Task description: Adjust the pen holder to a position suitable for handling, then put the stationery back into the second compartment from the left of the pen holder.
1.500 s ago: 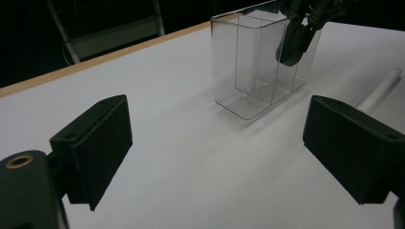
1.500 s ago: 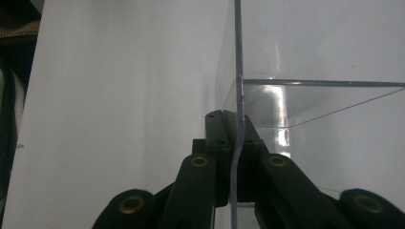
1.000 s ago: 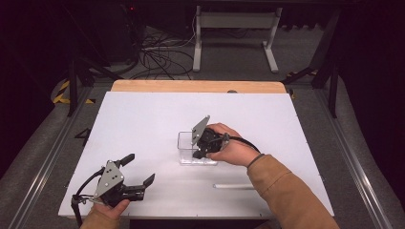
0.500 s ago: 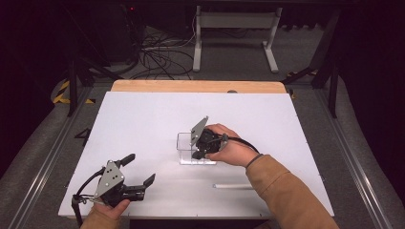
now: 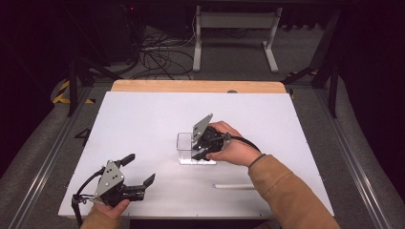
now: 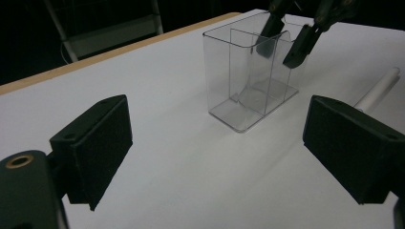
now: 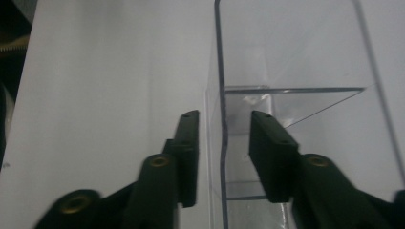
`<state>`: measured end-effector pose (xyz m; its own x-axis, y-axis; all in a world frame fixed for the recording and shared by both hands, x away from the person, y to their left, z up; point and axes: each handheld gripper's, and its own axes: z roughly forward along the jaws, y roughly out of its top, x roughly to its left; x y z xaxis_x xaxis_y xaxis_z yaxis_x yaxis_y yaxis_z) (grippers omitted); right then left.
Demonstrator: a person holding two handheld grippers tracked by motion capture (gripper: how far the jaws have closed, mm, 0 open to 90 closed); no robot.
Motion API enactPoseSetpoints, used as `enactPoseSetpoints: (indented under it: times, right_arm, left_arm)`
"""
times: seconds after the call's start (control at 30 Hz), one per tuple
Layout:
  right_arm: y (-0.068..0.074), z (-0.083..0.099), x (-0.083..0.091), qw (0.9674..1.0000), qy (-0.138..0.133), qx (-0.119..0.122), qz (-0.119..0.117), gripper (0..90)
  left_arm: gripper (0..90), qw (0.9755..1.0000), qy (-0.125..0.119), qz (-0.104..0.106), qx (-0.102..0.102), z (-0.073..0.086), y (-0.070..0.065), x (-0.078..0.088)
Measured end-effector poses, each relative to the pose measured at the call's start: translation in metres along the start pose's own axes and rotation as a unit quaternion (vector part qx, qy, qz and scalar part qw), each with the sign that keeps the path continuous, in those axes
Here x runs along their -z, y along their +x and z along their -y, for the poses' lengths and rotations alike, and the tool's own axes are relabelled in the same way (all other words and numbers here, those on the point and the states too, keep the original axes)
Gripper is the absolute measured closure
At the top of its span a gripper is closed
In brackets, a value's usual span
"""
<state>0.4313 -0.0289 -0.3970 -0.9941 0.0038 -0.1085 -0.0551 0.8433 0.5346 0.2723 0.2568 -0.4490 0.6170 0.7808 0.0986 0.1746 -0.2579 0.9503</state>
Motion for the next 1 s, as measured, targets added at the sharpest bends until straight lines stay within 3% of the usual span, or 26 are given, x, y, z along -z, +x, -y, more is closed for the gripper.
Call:
enactPoseSetpoints:
  times: [0.13, 0.3, 0.63, 1.0]
  right_arm:
    - [0.004, 0.0, 0.018, 0.9985, -0.045, -0.01, 0.03, 41.5]
    - [0.01, 0.003, 0.04, 0.9949, -0.086, -0.017, 0.051, 35.2]
    - [0.019, 0.012, 0.061, 0.9901, -0.111, -0.031, 0.08, 28.6]
    - [0.03, 0.021, 0.074, 0.9862, -0.13, -0.039, 0.095, 26.7]
  left_arm:
    - [10.4, 1.0, 0.0, -0.001, 0.0, 0.0, 0.0, 0.0]
    - [10.4, 1.0, 0.0, 0.0, 0.0, -0.001, 0.0, -0.001]
    - [10.4, 1.0, -0.001, -0.001, -0.001, 0.0, 0.0, 0.0]
    - [10.4, 1.0, -0.001, -0.004, -0.003, -0.001, 0.0, 0.0]
